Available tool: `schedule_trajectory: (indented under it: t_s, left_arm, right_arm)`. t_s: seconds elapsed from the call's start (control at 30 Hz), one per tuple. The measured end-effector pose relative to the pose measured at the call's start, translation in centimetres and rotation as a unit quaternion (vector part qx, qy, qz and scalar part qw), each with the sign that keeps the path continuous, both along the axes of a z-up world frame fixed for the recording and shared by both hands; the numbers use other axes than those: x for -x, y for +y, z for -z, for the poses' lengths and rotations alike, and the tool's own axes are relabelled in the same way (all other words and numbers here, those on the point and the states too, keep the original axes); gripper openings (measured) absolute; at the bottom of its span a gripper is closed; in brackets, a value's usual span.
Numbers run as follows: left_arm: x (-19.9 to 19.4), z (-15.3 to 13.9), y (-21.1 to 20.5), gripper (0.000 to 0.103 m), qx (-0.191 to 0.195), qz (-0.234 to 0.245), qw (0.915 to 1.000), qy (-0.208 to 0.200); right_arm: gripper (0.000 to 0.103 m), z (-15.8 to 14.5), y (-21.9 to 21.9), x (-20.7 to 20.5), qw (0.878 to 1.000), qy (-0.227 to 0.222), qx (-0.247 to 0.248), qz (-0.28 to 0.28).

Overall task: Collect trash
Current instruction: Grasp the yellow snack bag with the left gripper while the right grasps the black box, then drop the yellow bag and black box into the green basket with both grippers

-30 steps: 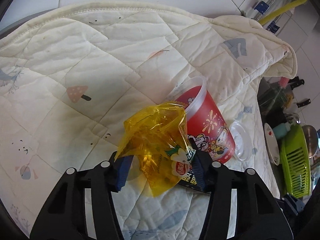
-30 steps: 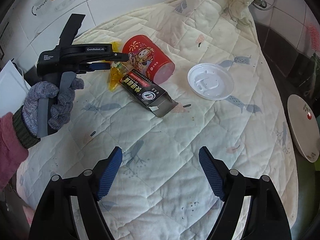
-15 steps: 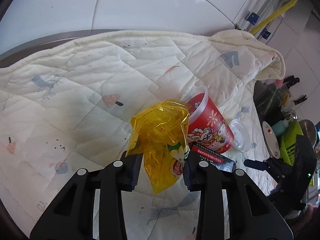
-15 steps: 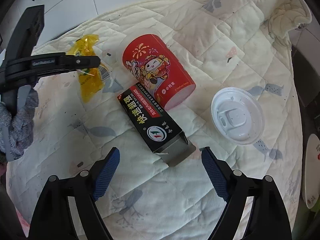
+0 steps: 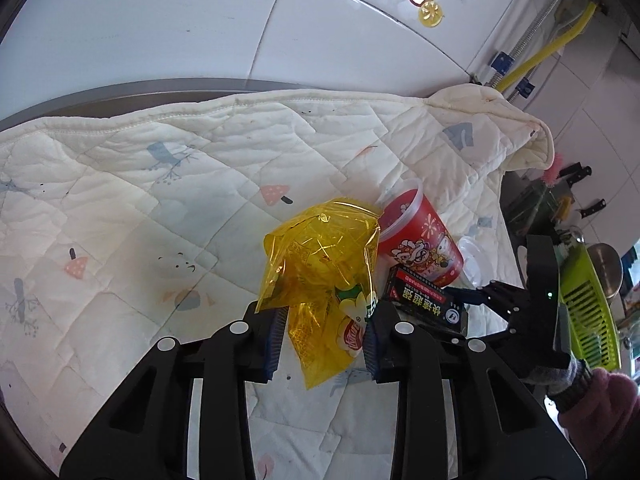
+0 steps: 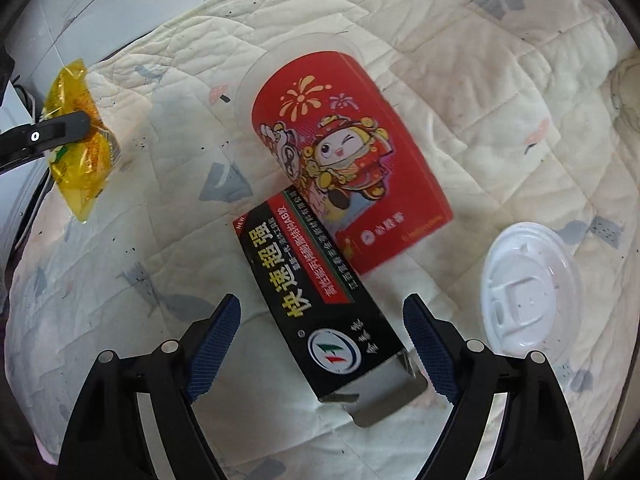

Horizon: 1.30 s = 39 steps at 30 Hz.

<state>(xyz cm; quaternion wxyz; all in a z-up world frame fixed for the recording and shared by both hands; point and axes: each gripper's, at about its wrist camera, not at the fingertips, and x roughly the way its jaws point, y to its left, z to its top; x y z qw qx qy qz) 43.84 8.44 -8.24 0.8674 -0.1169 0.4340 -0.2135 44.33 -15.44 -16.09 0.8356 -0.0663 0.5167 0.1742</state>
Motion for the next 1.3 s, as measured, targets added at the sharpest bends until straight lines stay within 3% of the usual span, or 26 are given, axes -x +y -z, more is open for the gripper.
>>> schedule_trajectory:
  t_s: [0.07,0.17,0.5,0.77,1.3]
  left_arm:
    - [0.3,0.1,0.1,0.032,-0.004,-0.001,1.0,0.003]
    - [0.8,0.1,0.2,0.031,-0.004,-0.003,1.0,0.004]
    - [4.4,-1.0,-0.7,0.031,-0.006,-0.001,1.0,-0.006]
    - [9.7,-2.4,-3.4,0.031,-0.004,0.018,0.9997,-0.018]
    - [21.7,-4.8,-10.9,0.031,0.004,0.08,0.996,-0.038]
  right_arm:
    - [0.07,0.3,0.5,0.1,1.0,0.0,0.009,-0.004]
    - [0.053,0.1,1.2,0.6,1.0,-0.004,0.012,-0.005]
    - [0.048,-1.5,1.2,5.9,1.0,-0.004,-0.021,0.003]
    - [0.044,-4.4,-1.8,14.6,0.999,-0.02,-0.047,0.018]
    - [0.04,-7.2,-7.7,30.4,0.994,-0.051,-0.078,0.054]
